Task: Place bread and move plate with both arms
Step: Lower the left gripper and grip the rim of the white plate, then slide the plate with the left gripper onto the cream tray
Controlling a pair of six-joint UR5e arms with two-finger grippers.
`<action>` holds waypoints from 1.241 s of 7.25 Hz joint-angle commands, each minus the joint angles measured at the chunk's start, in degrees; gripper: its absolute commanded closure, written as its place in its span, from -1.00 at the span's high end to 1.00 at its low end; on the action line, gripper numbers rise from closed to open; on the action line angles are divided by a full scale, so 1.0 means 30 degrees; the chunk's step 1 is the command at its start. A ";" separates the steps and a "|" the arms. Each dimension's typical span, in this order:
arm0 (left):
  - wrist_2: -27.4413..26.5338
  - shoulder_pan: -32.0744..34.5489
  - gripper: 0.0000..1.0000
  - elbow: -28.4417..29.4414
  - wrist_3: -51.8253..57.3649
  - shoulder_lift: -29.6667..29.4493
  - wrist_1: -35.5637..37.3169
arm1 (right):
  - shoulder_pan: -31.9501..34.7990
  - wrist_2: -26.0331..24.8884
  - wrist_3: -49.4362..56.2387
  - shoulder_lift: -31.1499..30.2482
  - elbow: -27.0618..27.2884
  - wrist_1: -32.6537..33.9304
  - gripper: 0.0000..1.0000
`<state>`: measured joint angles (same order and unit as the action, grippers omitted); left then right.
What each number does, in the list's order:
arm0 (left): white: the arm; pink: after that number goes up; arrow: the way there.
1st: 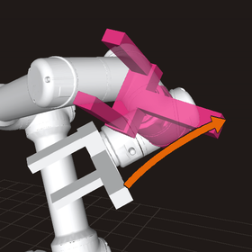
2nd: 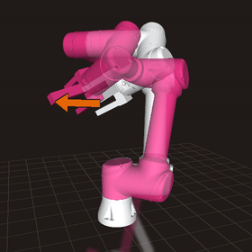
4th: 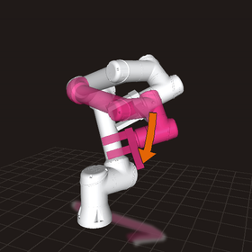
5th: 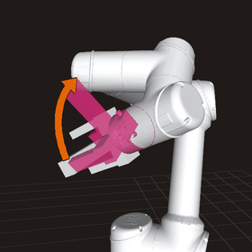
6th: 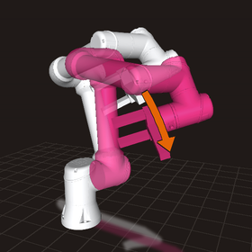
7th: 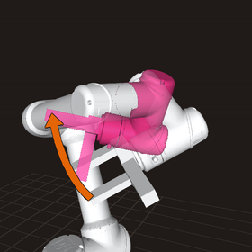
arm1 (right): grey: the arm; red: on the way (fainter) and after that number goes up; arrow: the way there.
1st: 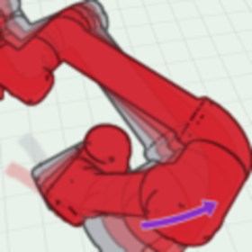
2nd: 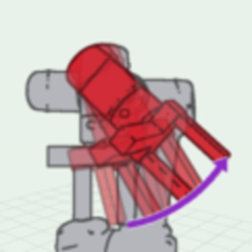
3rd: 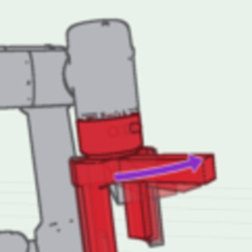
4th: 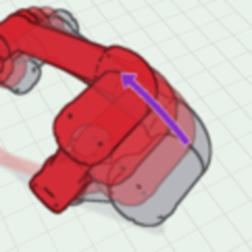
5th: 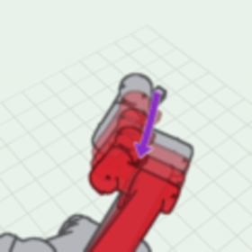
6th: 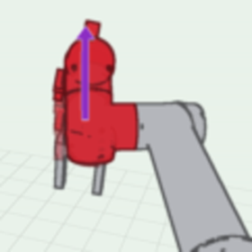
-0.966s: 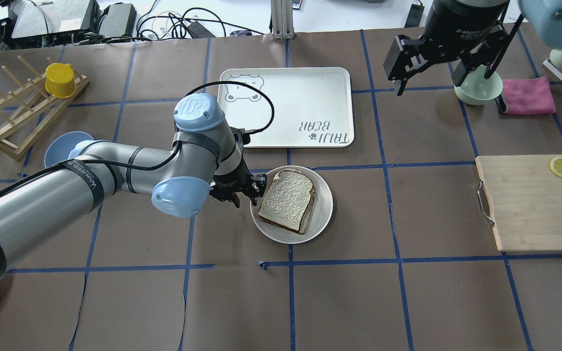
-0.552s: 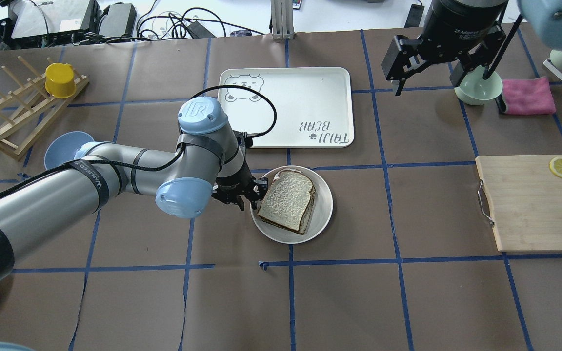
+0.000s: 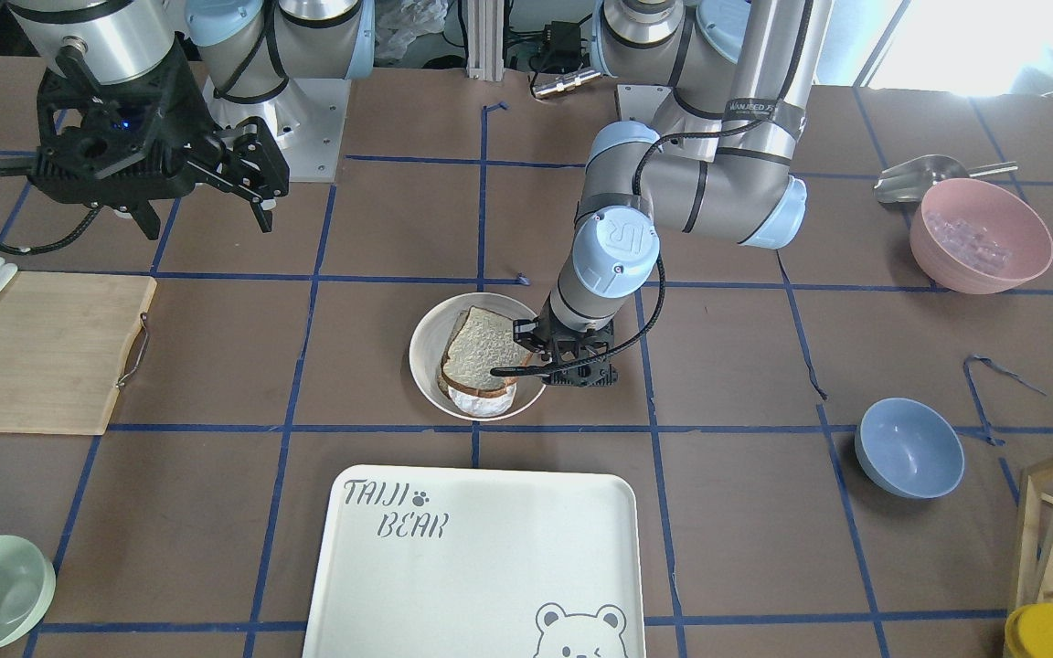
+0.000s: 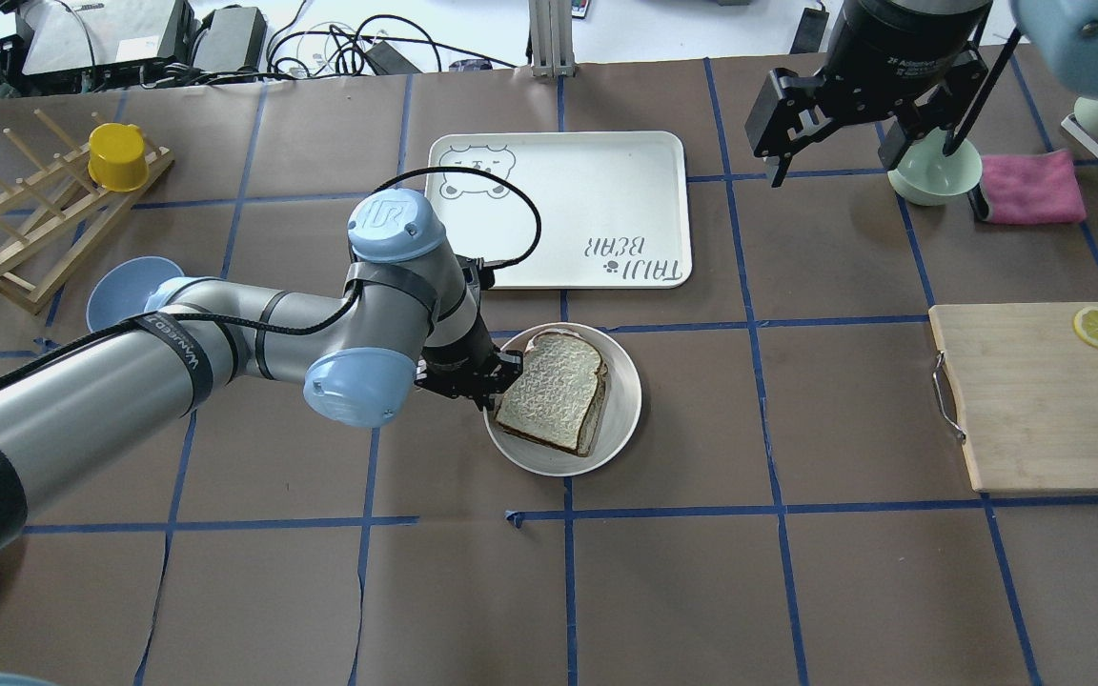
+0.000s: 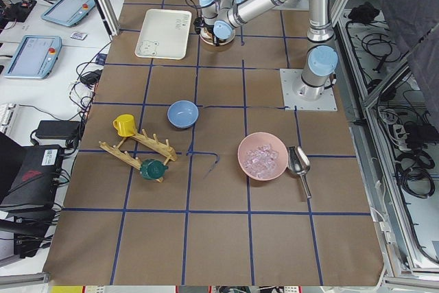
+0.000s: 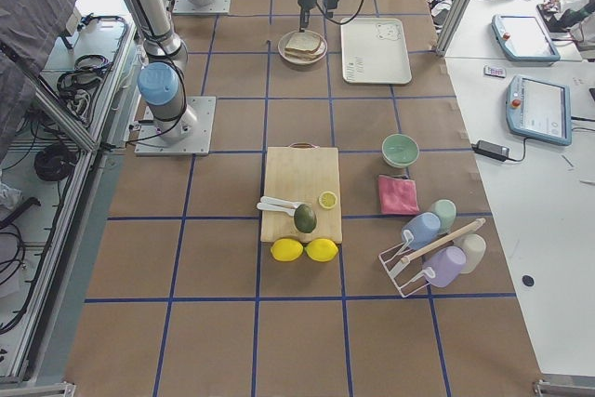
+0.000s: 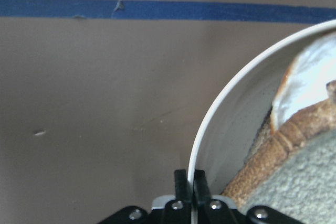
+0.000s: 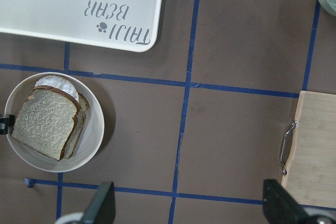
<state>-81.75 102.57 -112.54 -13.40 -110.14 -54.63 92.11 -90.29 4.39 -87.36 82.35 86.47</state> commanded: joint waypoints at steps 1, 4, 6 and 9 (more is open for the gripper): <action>0.0235 -0.0145 -1.00 0.0100 -0.0074 0.0644 0.0105 | 0.0000 0.0008 0.0000 -0.0001 0.0000 0.0004 1.00; 0.2188 -0.1779 -1.00 0.0917 -0.1216 0.1146 0.0164 | 0.0000 0.0037 0.0000 -0.0001 0.0000 -0.0026 1.00; 0.3573 -0.2636 -1.00 0.3690 -0.1246 0.0038 -0.0156 | 0.0000 0.0037 -0.0029 -0.0001 0.0000 -0.0026 1.00; 0.4164 -0.3192 -1.00 0.6943 -0.1042 -0.2885 -0.0158 | 0.0029 0.0037 -0.0029 -0.0001 0.0000 -0.0026 1.00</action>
<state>-69.61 93.65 -96.01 -16.84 -114.84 -55.07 92.13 -90.18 4.31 -87.36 82.35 86.40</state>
